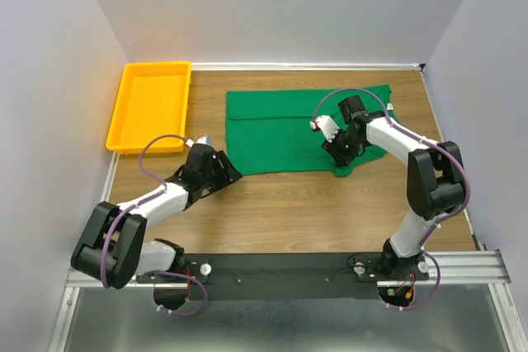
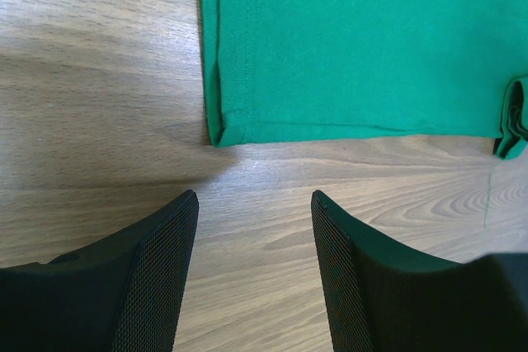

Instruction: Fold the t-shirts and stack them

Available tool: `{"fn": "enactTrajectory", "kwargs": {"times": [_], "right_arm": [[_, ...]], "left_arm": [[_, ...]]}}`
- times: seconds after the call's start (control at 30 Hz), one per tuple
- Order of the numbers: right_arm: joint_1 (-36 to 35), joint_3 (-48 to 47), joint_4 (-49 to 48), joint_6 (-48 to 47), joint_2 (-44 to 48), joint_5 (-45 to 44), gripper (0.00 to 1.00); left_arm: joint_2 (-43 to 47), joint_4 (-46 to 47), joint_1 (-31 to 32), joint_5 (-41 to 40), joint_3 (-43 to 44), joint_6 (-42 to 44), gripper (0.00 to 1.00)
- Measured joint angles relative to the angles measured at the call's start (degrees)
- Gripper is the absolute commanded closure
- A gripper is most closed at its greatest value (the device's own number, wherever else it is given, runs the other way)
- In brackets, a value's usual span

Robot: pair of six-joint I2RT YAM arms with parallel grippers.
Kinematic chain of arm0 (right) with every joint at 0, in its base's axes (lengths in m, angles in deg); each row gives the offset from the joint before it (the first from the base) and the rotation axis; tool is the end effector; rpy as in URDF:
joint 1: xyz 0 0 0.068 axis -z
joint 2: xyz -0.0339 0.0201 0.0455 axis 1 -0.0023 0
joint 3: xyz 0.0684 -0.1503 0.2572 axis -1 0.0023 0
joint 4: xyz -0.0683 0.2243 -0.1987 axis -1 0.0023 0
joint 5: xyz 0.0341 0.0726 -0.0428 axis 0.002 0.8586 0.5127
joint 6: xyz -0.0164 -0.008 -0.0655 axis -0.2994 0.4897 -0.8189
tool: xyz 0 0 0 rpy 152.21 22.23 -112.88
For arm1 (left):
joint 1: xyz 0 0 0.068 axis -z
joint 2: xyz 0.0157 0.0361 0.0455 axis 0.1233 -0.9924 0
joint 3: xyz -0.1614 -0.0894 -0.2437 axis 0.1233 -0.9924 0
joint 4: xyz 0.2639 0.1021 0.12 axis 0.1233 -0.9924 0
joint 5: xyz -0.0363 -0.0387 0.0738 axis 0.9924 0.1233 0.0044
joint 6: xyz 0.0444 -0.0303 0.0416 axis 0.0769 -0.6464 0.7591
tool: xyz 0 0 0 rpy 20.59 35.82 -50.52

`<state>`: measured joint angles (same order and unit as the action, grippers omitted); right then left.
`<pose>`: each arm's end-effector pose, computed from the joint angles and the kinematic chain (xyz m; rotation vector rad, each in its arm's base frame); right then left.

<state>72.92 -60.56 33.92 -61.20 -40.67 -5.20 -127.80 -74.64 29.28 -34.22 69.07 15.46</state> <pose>0.3687 0.1246 0.1739 -1.3587 2.4549 0.2165 0.2486 -0.1081 0.1382 -0.5070 2.3872 -0.7264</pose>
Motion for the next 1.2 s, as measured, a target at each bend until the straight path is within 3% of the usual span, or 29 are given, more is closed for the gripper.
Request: {"fn": "enactTrajectory", "kwargs": {"times": [0.07, 0.17, 0.23, 0.63, 0.73, 0.8, 0.93, 1.03, 1.07, 1.1, 1.2], "right_arm": [[0.0, 0.0, 0.0, -0.17, 0.0, 0.0, 0.65], [0.0, 0.02, 0.0, -0.55, 0.0, 0.02, 0.78], [0.0, 0.07, 0.0, -0.94, -0.04, 0.15, 0.99], [0.0, 1.2, 0.42, 0.33, 4.7, 1.22, 0.99], [0.0, 2.25, 0.42, 0.96, 8.44, 1.31, 0.99], [0.0, 3.41, 0.46, 1.6, 11.26, 1.33, 0.99], [0.02, 5.01, 0.52, 2.45, 13.75, 1.38, 0.99], [0.17, 5.55, 0.81, 3.26, 15.02, 1.42, 0.99], [0.24, 5.64, 0.92, 3.54, 15.85, 1.44, 0.99], [0.42, 5.64, 1.05, 3.65, 16.35, 1.46, 0.99], [1.38, 5.64, 1.53, 4.2, 18.6, 1.46, 0.99]], "left_arm": [[0.0, 0.11, 0.0, 0.0, 0.0, 0.0, 0.35], [0.0, 0.26, 0.0, 0.0, -0.04, 0.0, 0.35], [0.0, 0.42, 0.0, 0.0, -0.2, -0.07, 0.35], [-0.96, 0.66, -0.74, -0.31, -0.33, -3.89, 0.36], [-3.19, 0.66, -1.14, -0.83, 1.31, -5.29, 0.47], [-6.12, 0.7, -1.25, -1.42, 3.23, -6.36, 0.48], [-10.4, 0.63, -1.25, -2.21, 6.56, -6.99, 0.72], [-12.11, 0.04, -1.25, -2.91, 7.89, -7.21, 0.81], [-12.55, -0.09, -1.27, -2.95, 8.13, -7.3, 0.93], [-12.61, -0.24, -1.31, -3.02, 8.24, -7.08, 0.97], [-12.61, -0.63, -1.4, -3.32, 8.31, -6.64, 1.0]]}}
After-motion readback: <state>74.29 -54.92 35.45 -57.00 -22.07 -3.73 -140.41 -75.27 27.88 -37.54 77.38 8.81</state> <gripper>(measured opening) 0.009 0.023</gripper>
